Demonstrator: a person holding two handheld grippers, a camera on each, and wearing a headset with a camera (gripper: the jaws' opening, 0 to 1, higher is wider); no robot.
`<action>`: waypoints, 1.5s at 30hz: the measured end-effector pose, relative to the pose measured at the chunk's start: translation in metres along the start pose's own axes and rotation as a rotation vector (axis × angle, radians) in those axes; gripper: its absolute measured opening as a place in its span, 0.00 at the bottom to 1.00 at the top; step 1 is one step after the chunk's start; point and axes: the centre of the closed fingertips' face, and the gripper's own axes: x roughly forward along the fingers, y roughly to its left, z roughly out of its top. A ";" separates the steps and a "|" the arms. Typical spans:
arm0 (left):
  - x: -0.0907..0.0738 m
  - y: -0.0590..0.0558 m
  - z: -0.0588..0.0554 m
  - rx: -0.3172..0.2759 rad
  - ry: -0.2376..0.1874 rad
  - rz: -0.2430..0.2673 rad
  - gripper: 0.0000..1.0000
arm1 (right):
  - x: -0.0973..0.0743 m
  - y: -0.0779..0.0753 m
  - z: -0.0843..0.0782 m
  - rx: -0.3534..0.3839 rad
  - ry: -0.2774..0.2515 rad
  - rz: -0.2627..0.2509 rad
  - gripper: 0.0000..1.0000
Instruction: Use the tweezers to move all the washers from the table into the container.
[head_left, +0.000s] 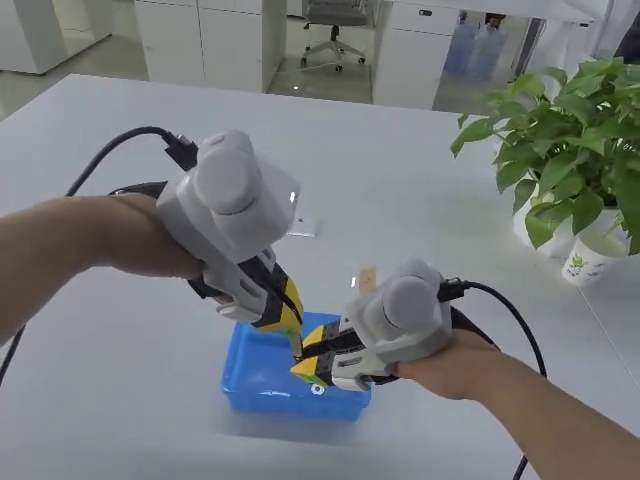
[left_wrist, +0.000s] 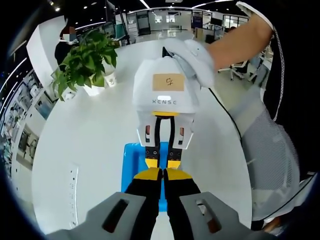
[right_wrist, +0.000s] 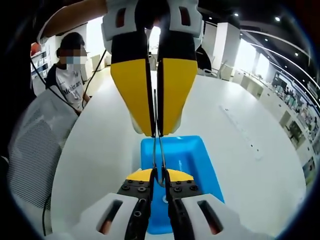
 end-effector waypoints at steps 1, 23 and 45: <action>0.002 0.001 -0.001 -0.002 0.002 0.001 0.05 | 0.001 -0.001 -0.002 0.004 0.000 0.001 0.11; 0.030 0.006 -0.019 -0.009 0.057 -0.031 0.05 | 0.024 -0.005 -0.028 0.071 0.026 0.037 0.12; 0.042 0.014 -0.029 -0.029 0.065 -0.048 0.05 | 0.035 -0.011 -0.040 0.091 0.063 0.048 0.12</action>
